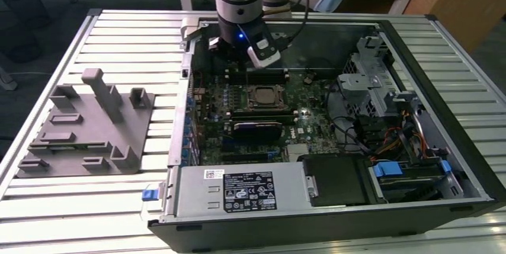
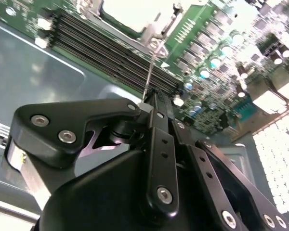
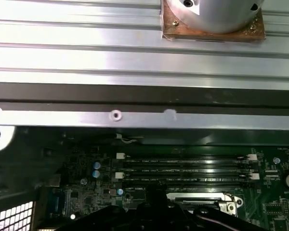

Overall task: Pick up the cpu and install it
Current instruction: 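Install the first cpu locking lever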

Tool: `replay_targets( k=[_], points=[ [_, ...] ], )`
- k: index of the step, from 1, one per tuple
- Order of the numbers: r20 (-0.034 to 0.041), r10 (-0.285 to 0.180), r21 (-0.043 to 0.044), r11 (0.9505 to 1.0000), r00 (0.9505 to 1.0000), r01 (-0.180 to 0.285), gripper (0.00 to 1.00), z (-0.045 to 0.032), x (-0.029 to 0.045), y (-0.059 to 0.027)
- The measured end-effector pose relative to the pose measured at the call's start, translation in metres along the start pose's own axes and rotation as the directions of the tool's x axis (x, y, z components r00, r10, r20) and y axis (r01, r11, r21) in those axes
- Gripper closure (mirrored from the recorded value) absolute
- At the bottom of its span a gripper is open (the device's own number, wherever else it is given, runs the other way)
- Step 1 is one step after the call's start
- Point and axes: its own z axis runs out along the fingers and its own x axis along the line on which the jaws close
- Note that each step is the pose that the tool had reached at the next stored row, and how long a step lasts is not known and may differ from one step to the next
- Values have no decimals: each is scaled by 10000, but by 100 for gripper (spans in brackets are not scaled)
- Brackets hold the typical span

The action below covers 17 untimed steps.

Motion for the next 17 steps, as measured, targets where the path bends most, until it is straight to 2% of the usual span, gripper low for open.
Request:
replay_targets(
  k=[5,12,14,17],
  points=[
    [10,39,2,10000,10000,-39,89,5,-118,-1],
    [23,81,24,10000,10000,-81,89,6,-133,0],
    [78,241,83,9997,9997,-242,89,7,-132,-1],
    [216,542,165,9984,9983,-546,89,12,-132,-2]
  ],
)
